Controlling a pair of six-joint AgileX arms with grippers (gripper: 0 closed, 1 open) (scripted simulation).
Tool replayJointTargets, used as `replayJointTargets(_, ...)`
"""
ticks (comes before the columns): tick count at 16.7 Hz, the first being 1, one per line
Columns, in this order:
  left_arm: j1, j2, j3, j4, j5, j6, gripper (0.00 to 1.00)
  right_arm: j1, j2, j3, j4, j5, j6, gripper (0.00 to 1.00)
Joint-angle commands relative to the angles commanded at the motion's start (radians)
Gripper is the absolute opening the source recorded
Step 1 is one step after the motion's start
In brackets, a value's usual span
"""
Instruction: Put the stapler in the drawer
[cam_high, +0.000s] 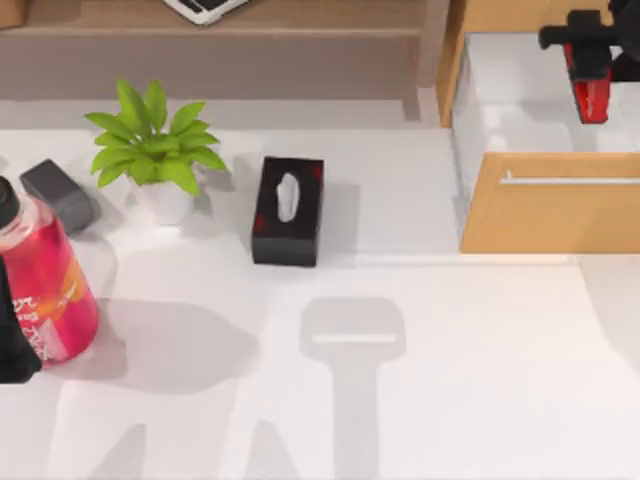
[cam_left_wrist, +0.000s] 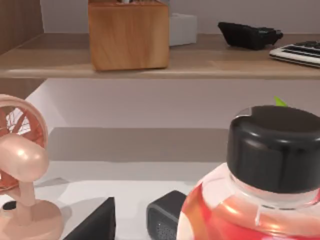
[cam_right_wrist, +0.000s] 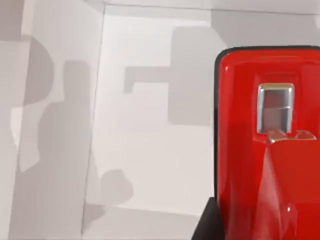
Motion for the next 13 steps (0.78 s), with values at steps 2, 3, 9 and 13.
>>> replayJointTargets(2, 0.000, 0.000, 0.000, 0.000, 0.000, 0.000, 1.00, 0.005, 0.085, 0.013, -0.038, 0.004, 0.036, 0.00)
replayJointTargets(3, 0.000, 0.000, 0.000, 0.000, 0.000, 0.000, 1.00, 0.005, 0.121, 0.013, -0.059, 0.005, 0.050, 0.00)
replayJointTargets(9, 0.000, 0.000, 0.000, 0.000, 0.000, 0.000, 1.00, -0.006, 0.193, 0.006, -0.125, 0.011, 0.078, 0.00)
replayJointTargets(13, 0.000, 0.000, 0.000, 0.000, 0.000, 0.000, 1.00, -0.004, 0.195, 0.007, -0.120, 0.010, 0.079, 0.00)
